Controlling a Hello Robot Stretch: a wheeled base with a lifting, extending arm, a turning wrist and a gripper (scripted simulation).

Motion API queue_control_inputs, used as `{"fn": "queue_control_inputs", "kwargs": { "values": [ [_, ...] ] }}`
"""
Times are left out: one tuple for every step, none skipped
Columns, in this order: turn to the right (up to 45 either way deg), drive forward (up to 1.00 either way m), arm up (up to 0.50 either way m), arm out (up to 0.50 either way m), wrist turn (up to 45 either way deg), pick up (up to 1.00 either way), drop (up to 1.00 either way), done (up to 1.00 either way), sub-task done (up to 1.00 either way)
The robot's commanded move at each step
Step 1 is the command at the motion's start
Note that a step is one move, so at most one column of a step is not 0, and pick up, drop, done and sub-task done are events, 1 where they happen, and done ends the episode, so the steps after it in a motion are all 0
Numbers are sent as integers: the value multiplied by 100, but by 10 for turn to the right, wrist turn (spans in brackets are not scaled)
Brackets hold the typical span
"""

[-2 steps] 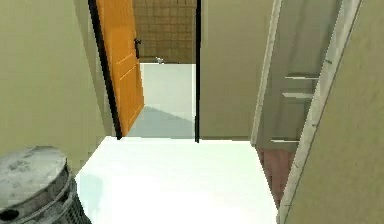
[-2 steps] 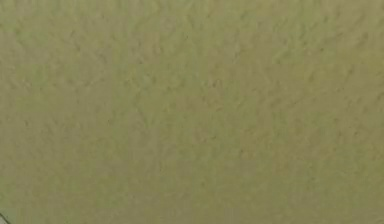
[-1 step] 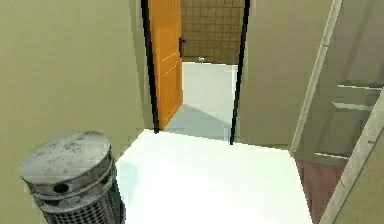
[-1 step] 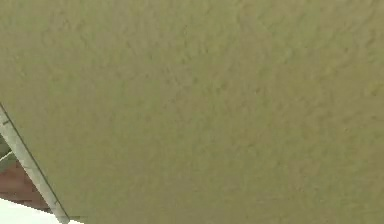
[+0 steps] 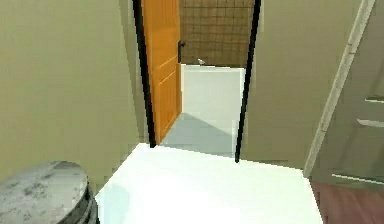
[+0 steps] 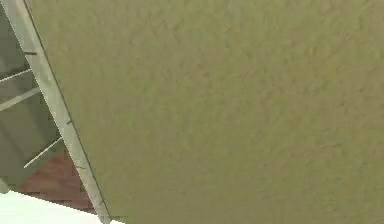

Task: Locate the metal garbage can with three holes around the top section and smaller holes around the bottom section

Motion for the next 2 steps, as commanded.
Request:
{"fn": "queue_control_inputs", "kwargs": {
  "values": [
    [-450, 0, 0, 0, 0, 0, 0, 0, 0],
    [0, 0, 0, 0, 0, 0, 0, 100, 0]
  ]
}}
